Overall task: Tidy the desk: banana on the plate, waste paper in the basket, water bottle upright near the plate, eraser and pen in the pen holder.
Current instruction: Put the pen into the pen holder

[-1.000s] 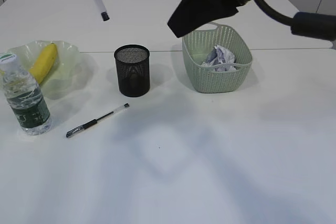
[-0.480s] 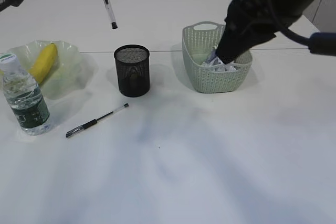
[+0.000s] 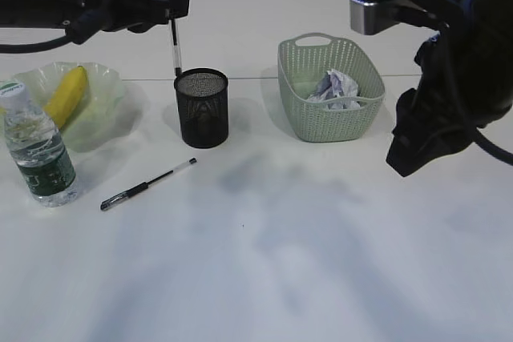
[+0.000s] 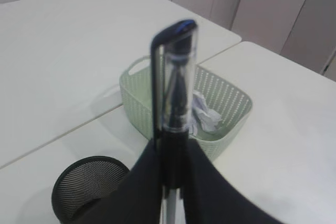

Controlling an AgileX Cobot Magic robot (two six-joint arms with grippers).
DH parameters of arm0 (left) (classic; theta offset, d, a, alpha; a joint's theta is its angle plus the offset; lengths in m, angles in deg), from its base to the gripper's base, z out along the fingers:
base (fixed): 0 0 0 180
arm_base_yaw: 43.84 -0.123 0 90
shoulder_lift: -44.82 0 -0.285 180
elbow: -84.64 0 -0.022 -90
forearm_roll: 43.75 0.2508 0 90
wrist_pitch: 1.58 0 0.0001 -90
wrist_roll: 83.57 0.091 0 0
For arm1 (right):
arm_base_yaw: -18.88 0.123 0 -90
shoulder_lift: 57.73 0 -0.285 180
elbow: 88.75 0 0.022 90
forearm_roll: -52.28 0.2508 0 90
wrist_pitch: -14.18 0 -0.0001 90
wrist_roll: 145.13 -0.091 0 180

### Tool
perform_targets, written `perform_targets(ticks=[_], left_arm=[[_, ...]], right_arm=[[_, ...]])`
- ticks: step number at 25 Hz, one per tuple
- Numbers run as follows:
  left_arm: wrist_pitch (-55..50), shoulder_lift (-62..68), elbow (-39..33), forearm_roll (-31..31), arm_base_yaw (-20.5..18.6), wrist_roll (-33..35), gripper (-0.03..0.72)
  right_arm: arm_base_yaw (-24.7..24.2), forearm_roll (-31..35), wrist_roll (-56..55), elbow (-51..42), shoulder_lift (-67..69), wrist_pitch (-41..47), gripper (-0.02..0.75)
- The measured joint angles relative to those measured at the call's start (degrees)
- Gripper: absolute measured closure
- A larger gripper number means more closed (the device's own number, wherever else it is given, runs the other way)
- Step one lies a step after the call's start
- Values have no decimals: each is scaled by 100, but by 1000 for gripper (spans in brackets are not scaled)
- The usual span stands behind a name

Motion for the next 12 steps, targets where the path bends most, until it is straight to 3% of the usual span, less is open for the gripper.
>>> perform_targets(ticks=[5, 12], left_arm=[[105, 545, 450, -247, 11, 634, 641], [151, 1386, 1145, -256, 11, 729, 641]], right_arm=[[0, -43, -8, -78, -35, -69, 485], [0, -56, -21, -83, -35, -103, 485]])
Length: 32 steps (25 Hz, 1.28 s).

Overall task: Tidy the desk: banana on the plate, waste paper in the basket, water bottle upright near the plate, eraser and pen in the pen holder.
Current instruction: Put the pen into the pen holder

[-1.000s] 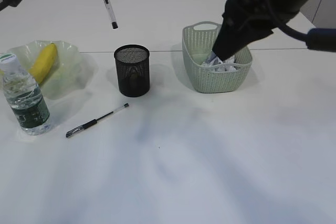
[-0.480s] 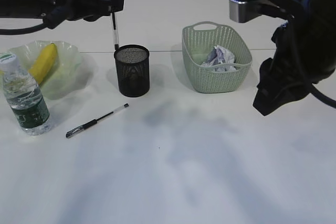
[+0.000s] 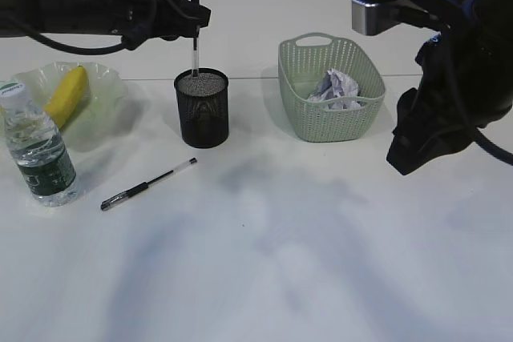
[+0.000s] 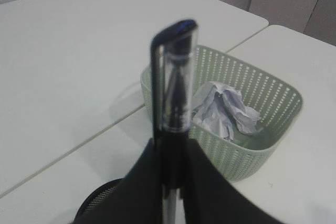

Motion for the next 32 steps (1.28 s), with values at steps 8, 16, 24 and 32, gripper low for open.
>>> perform_targets(ticks=[8, 16, 24, 32], left_arm=[[7, 775, 851, -14, 0, 12, 641], [112, 1305, 936, -14, 0, 152, 641], [136, 1517, 936, -17, 0, 258, 641], [379, 1538, 936, -27, 0, 258, 586]], right_arm=[[0, 0, 0, 0, 0, -23, 485], [0, -21, 0, 0, -3, -23, 485], [0, -21, 0, 0, -3, -23, 485], [0, -21, 0, 0, -3, -23, 485]])
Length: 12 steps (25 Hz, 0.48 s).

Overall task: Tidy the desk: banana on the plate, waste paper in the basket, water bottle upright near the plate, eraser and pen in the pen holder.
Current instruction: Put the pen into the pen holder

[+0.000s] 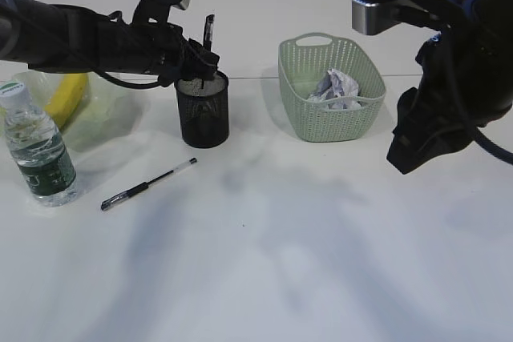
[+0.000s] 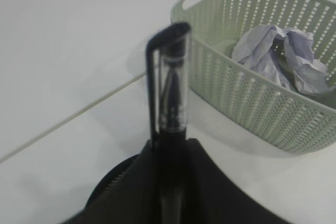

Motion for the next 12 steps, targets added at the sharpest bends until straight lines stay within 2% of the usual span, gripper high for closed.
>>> perform_targets(ticks=[6, 12], left_arm=[[10, 0, 0, -13, 0, 8, 457], [10, 0, 0, -13, 0, 8, 435]], right_arm=[[0, -22, 0, 0, 0, 0, 486], [0, -62, 0, 0, 0, 0, 486]])
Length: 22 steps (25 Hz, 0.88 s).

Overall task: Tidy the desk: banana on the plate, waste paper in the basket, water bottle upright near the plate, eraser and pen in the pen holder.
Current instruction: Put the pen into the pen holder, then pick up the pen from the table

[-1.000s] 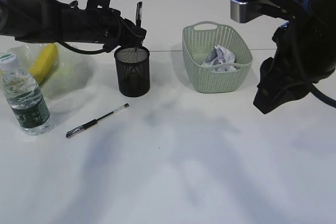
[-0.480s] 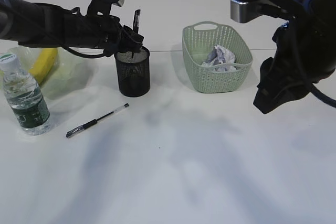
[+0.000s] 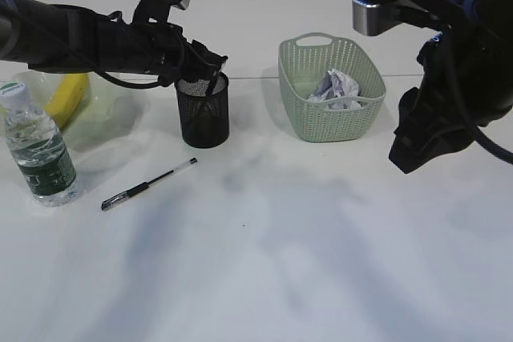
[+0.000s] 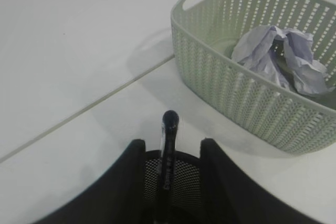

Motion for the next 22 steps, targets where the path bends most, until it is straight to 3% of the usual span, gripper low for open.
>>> perform_targets(ticks=[16, 22], left_arm=[[16, -1292, 0, 0, 0, 0, 433], [548, -2171, -11, 382, 60, -344, 434]], right_arm=[[0, -36, 0, 0, 0, -18, 486], [0, -36, 0, 0, 0, -34, 486]])
